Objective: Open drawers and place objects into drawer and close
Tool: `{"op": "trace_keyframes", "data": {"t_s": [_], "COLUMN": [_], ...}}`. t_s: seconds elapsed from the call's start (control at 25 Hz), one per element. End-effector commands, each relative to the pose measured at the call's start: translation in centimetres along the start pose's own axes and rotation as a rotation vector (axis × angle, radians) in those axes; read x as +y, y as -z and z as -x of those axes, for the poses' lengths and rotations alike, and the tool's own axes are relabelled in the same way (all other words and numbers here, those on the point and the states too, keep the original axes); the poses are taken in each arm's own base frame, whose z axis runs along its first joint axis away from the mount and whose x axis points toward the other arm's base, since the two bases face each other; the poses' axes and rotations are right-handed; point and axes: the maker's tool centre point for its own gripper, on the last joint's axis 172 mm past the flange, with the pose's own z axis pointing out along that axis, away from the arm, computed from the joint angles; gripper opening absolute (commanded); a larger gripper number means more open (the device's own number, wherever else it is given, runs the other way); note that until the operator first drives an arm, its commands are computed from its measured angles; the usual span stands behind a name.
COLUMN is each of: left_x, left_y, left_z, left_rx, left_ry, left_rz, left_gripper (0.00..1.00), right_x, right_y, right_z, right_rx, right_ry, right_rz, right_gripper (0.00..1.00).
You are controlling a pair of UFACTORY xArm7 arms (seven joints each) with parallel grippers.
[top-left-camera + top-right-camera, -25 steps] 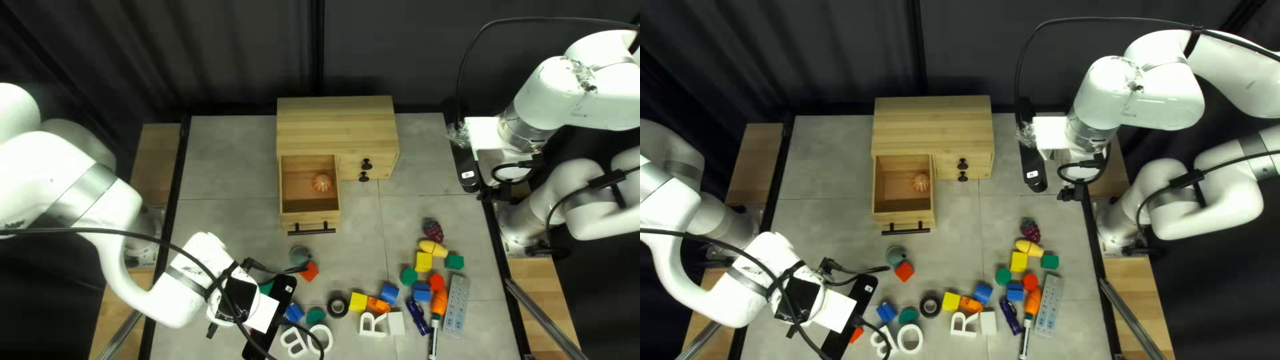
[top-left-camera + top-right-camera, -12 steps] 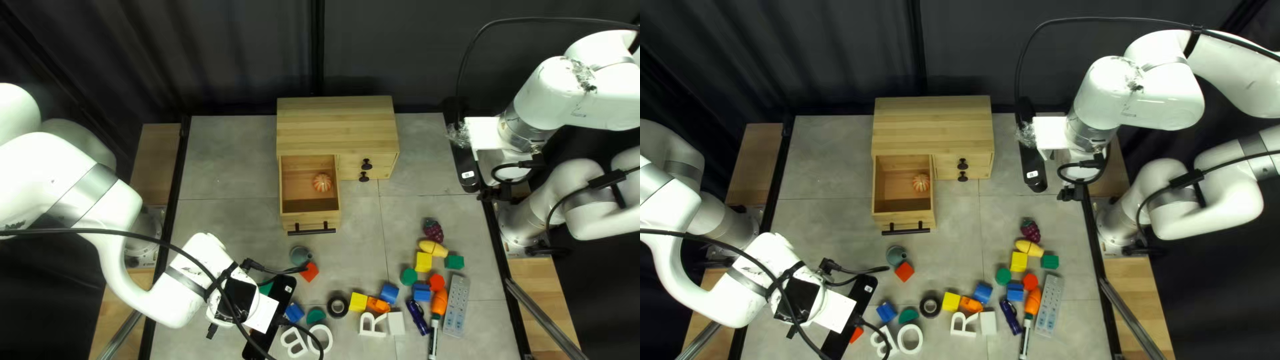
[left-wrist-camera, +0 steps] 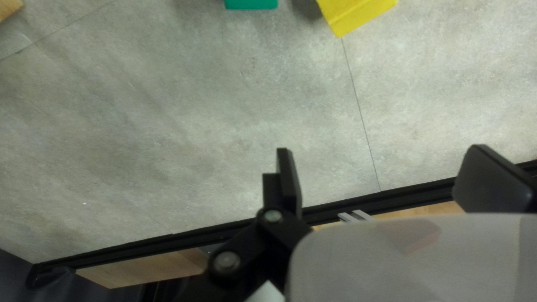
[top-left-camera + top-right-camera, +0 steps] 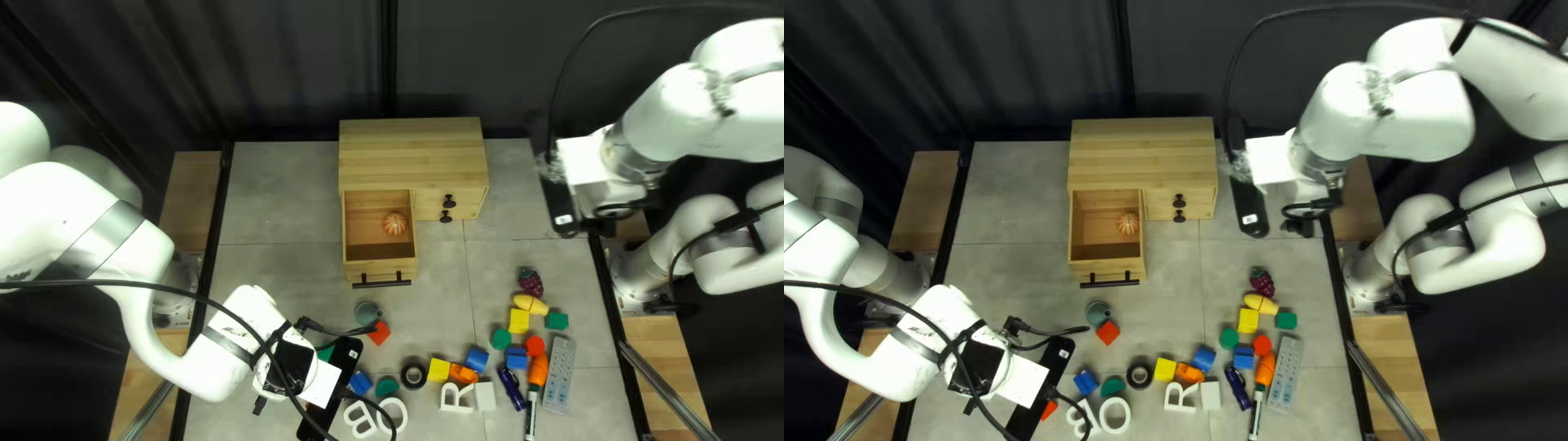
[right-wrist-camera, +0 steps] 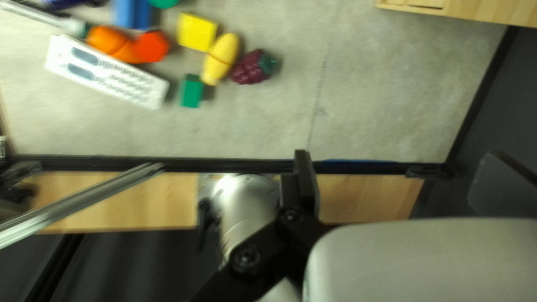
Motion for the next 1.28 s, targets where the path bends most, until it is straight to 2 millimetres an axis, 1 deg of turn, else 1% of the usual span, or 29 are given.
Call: {"op": "trace_keyframes", "data": {"t_s": [0.04,0.12,0.2,1.28], "left_x": [0.0,0.0,0.0,0.0], "left_y": [0.0,0.0,0.0,0.0], "left_z": [0.0,0.0,0.0,0.0], "left_rx": [0.0,0.0,0.0,0.0], "left_ry": [0.0,0.0,0.0,0.0], "left_rz": [0.0,0.0,0.0,0.0], "left_gripper": [1.0,1.0,1.0,1.0], "right_x": [6.6,9.7,11.3,11.4], "right_y": [-2.3,-3.2,-4.1,-4.2], "right_z": [1.5,2.4,3.1,3.1], "right_rx": [0.0,0.001,0.002,0.002], "right_ry": [-0.064,-0.094,-0.115,-0.118], "right_rz": [0.036,0.055,0.058,0.058], "right_gripper": [1.0,1.0,1.0,1.0]}}
